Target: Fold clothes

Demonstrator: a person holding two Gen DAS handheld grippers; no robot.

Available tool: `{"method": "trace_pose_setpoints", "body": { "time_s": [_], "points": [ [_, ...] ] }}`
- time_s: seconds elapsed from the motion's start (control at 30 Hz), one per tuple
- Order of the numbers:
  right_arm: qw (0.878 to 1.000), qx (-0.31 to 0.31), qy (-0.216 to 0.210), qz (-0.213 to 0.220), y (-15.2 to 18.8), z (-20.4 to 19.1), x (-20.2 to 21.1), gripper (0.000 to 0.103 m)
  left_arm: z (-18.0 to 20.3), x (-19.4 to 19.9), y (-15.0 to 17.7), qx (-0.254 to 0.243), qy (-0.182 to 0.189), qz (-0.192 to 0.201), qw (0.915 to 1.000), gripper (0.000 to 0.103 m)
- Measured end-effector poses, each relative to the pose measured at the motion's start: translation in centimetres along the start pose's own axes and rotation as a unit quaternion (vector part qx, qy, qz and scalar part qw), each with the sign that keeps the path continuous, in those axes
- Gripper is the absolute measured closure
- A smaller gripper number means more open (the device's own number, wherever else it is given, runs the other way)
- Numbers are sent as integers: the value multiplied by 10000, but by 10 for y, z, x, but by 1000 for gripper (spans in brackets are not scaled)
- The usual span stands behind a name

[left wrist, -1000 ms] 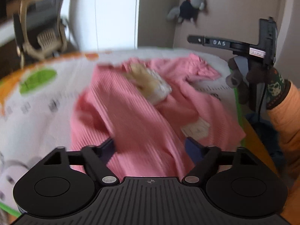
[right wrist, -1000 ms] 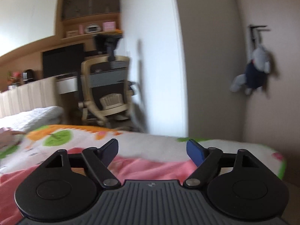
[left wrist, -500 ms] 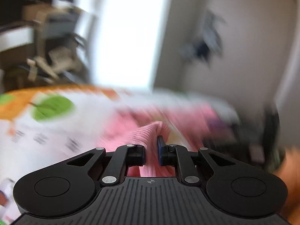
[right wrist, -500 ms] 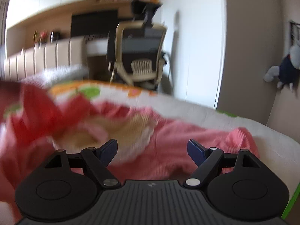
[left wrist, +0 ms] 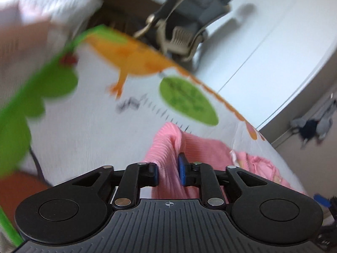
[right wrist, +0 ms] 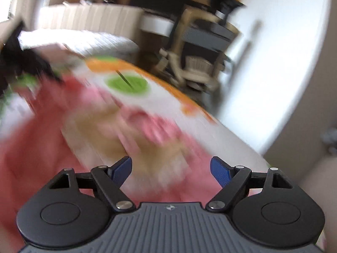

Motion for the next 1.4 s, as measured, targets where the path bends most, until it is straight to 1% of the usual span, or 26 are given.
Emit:
{"method": "trace_pose_setpoints", "body": {
  "time_s": [0.07, 0.13, 0.23, 0.27, 0.33, 0.37, 0.4, 0.43, 0.47, 0.57, 0.63, 0.67, 0.73, 0.8, 0.87, 0.9, 0.97, 1.0, 1.03, 1.07, 1.17, 1.2, 1.23, 1.27, 1.33, 1.4],
  "points": [
    [9978, -268, -602, -61, -27, -12, -24, 39, -10, -7, 5, 167, 206, -67, 9996, 82],
    [9938, -497, -962, -237, -39, -21, -61, 42, -13, -6, 5, 150, 436, -7, 9989, 82],
    [9902, -723, -1054, -557, -37, -23, -122, 43, -14, -3, 3, 99, 724, 36, 9973, 82],
    [9876, -804, -1111, -757, -30, -22, -138, 47, -15, -3, 3, 102, 777, 25, 9969, 82],
    [9818, -909, -1293, -1051, -20, -26, -156, 65, -18, -5, 3, 171, 839, -35, 9963, 82],
    [9826, -759, -1340, -1035, -23, -30, -153, 87, -19, -6, 3, 196, 869, -57, 9960, 82],
    [9833, -556, -1376, -1051, -26, -35, -148, 91, -19, -6, 3, 193, 888, -56, 9959, 82],
    [9854, -287, -1339, -1009, -29, -40, -144, 91, -19, -7, 3, 170, 884, -46, 9959, 82],
    [9892, 57, -1167, -888, -34, -43, -142, 91, -19, -7, 4, 140, 854, -34, 9962, 82],
    [9935, 826, -457, -631, -41, -34, -153, 92, -20, -12, 4, 98, 696, -29, 9975, 83],
    [9915, 1163, 79, -574, -37, -21, -171, 91, -23, -14, 5, 101, 570, -36, 9983, 83],
    [9921, 1100, 115, -599, -35, -17, -177, 91, -25, -14, 5, 118, 498, -28, 9987, 83],
    [9958, 712, -57, -566, -35, -11, -176, 91, -28, -11, 4, 146, 418, -17, 9990, 81],
    [9983, 377, -242, -376, -44, -6, -154, 84, -25, -3, 6, 59, 399, 16, 9992, 77],
    [9994, 224, -266, -66, -51, 2, -113, 69, -19, 9, 9, -111, 386, 81, 9992, 57],
    [9995, 178, -262, 59, -51, 7, -91, 65, -14, 19, 10, -248, 372, 155, 9989, 52],
    [9993, 122, -286, 194, -44, 11, -52, 53, -6, 39, 15, -540, 301, 318, 9976, 43],
    [9993, 118, -282, 212, -37, 11, -33, 50, -2, 49, 18, -683, 261, 392, 9966, 40],
    [9994, 148, -244, 176, -26, 11, -13, 45, 3, 59, 21, -798, 252, 443, 9955, 33],
    [9995, 193, -203, 108, -12, 9, 3, 43, 10, 69, 25, -915, 286, 485, 9942, 28],
    [9997, 228, -32, -114, 33, 5, 43, 42, 33, 96, 45, -1290, 551, 503, 9888, 20],
    [9996, 184, 43, -193, 47, 4, 52, 42, 43, 103, 55, -1441, 695, 457, 9861, 17],
    [9995, 141, 118, -271, 62, 4, 61, 42, 52, 107, 64, -1579, 829, 377, 9832, 11],
    [9992, 87, 197, -343, 75, 5, 67, 41, 61, 111, 75, -1719, 955, 273, 9801, 9],
    [9983, -49, 338, -462, 98, 4, 73, 41, 76, 113, 98, -1991, 1080, -5, 9740, 9],
    [9984, -158, 231, -494, 110, -3, 83, 41, 88, 114, 122, -2366, 1056, -215, 9656, 9]
  ]
}}
Point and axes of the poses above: each gripper's, at about its wrist camera, not at the fingertips, and x roughly against the way its jaws point, z to its right, y to its underside, the point moved 9 cm from there along -x, roughly the way its jaws point, and after that the axes turned 8 degrees about -y, right-handed, at the moved point
